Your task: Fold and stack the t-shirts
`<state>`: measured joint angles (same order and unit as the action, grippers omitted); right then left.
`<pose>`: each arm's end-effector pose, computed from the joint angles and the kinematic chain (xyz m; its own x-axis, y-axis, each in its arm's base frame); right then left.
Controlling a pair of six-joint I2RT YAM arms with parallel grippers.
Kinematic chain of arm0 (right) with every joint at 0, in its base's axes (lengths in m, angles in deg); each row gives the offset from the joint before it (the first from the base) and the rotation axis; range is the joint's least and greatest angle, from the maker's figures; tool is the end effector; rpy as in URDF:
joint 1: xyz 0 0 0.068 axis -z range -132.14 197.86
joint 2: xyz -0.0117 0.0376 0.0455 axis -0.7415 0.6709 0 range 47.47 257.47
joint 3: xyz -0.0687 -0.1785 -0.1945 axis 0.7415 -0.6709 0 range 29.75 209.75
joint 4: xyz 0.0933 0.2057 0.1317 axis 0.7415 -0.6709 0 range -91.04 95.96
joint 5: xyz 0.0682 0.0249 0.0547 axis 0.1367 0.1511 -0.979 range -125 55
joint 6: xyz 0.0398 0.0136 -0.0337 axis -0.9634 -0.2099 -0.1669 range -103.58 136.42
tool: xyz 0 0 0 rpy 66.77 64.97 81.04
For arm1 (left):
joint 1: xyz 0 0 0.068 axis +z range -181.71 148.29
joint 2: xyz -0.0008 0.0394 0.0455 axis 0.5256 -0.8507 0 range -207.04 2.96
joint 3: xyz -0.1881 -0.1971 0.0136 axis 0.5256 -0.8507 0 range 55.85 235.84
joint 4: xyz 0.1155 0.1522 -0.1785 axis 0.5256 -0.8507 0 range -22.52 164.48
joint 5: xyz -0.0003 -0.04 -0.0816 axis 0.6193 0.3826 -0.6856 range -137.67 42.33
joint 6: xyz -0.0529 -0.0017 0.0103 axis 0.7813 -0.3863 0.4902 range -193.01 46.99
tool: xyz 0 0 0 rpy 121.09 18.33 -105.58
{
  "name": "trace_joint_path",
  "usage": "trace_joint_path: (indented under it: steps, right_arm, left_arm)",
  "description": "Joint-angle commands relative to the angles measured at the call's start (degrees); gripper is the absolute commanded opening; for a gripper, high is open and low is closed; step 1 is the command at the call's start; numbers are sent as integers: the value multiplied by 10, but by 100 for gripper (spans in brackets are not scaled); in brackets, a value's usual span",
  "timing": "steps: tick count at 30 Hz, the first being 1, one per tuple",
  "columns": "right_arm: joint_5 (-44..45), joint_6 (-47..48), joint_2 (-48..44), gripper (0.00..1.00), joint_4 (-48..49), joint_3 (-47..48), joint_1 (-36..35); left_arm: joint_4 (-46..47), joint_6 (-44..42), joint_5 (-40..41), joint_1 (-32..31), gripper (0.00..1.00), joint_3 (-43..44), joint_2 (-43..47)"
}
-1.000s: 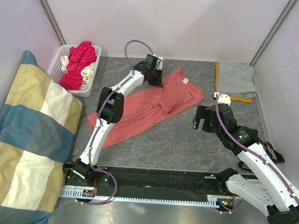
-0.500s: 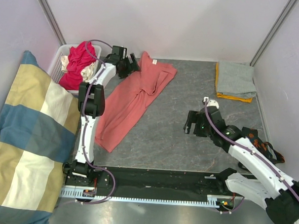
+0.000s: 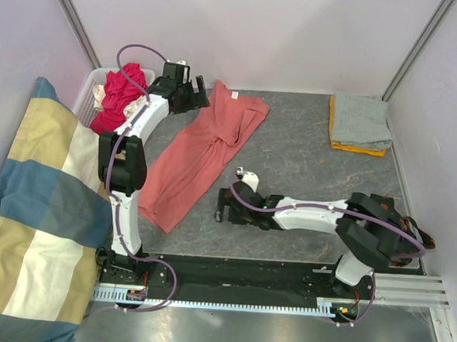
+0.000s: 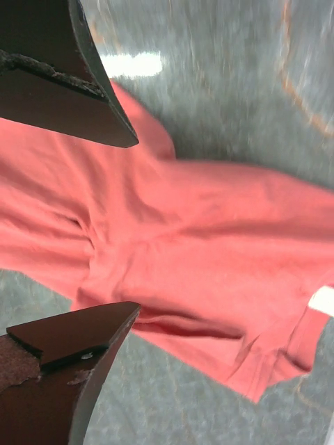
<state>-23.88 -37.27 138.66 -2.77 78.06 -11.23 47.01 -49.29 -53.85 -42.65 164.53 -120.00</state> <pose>0.1669 0.2655 0.1692 -0.8673 0.0906 -0.4895 -0.1377 0.9012 0.4109 0.4877 -0.0981 0.2599 -0.7060 -0.2709 -0.6544 -0.0181 0.9305 -0.3658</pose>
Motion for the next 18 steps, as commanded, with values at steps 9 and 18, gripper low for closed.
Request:
trace_joint_path:
  steps: [9, 18]
  right_arm:
    - [41, -109, 231, 95, 83, 190, -52]
    - [38, -100, 303, 63, 75, 258, -52]
  left_arm:
    - [-26, -31, 43, 7, 100, -20, 42]
    - [-31, -31, 48, 9, 100, -40, 59]
